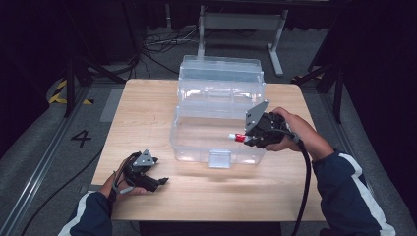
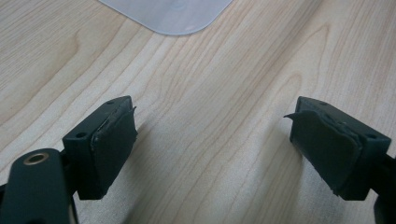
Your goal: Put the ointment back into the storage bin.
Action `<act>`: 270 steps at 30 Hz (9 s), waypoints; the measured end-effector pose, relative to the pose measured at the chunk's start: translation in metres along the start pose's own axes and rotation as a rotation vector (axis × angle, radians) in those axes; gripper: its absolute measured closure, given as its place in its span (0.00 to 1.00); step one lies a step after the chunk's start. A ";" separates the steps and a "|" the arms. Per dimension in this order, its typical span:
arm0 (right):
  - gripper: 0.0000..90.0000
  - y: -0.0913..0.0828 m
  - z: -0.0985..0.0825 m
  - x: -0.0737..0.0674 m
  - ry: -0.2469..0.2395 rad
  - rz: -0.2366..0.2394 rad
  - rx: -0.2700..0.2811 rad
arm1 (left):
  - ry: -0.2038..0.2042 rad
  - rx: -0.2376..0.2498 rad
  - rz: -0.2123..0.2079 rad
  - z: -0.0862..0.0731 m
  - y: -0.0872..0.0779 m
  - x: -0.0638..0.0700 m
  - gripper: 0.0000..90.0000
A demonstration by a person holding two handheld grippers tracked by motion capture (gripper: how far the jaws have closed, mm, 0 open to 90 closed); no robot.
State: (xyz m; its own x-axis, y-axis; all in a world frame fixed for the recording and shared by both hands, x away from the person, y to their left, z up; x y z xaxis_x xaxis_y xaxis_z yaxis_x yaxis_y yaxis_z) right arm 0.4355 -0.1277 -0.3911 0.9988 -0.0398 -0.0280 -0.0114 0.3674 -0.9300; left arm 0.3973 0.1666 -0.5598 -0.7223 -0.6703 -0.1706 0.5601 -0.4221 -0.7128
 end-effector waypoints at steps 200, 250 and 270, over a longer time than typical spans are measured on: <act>0.93 -0.010 0.027 0.150 0.089 -0.304 0.130 | 0.335 -0.234 0.034 0.121 0.023 0.027 0.74; 0.94 -0.013 0.033 0.090 0.015 -0.281 0.187 | 0.302 -0.227 0.104 0.119 0.021 0.037 0.66; 0.92 -0.008 0.030 0.065 -0.025 -0.306 0.267 | 0.310 -0.210 0.123 0.120 0.022 0.037 0.64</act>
State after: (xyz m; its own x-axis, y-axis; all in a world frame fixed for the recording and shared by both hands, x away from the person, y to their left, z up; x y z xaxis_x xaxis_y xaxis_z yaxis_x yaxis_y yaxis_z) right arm 0.5018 -0.1056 -0.3749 0.9552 -0.1635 0.2468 0.2956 0.5706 -0.7661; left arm 0.4315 0.0600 -0.5000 -0.7613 -0.4783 -0.4377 0.5780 -0.1950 -0.7924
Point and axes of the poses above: each handheld gripper's, and its own axes: y roughly forward along the jaws, z roughly out of its top, x roughly to its right, the point moved 10 cm from there along y, roughly forward along the jaws, and after that the axes turned 15 degrees about z, right-handed, at the moved point
